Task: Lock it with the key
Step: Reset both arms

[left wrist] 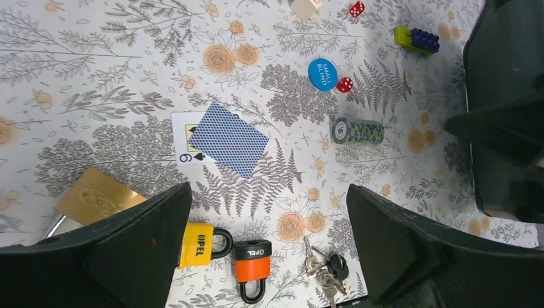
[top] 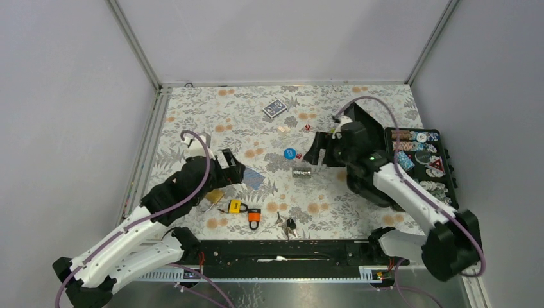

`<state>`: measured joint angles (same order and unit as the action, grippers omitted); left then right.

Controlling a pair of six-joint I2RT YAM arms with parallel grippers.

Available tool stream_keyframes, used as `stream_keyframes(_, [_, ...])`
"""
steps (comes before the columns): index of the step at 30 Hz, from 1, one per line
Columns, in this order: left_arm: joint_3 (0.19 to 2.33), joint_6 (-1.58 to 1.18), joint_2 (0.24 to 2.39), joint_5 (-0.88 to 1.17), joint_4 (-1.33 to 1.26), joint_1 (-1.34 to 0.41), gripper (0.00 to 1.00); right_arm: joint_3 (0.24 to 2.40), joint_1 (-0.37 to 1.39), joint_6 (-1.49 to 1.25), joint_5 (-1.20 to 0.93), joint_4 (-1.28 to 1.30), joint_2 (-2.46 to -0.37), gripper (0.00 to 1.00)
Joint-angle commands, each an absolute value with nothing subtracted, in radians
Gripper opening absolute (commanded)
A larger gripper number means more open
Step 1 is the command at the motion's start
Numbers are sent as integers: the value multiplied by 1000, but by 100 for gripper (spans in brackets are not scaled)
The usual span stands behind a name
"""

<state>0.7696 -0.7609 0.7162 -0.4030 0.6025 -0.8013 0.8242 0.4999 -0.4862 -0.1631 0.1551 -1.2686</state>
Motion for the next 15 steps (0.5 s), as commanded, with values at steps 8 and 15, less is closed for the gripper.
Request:
stream_keyframes(8, [920,-725,656,-443,735,-783,99,1015,370,-418,-213,659,-807,100])
stream_keyframes(15, [908,-718,625,-449,736,-783,99,1036,370,-357,-81,729,-682,100])
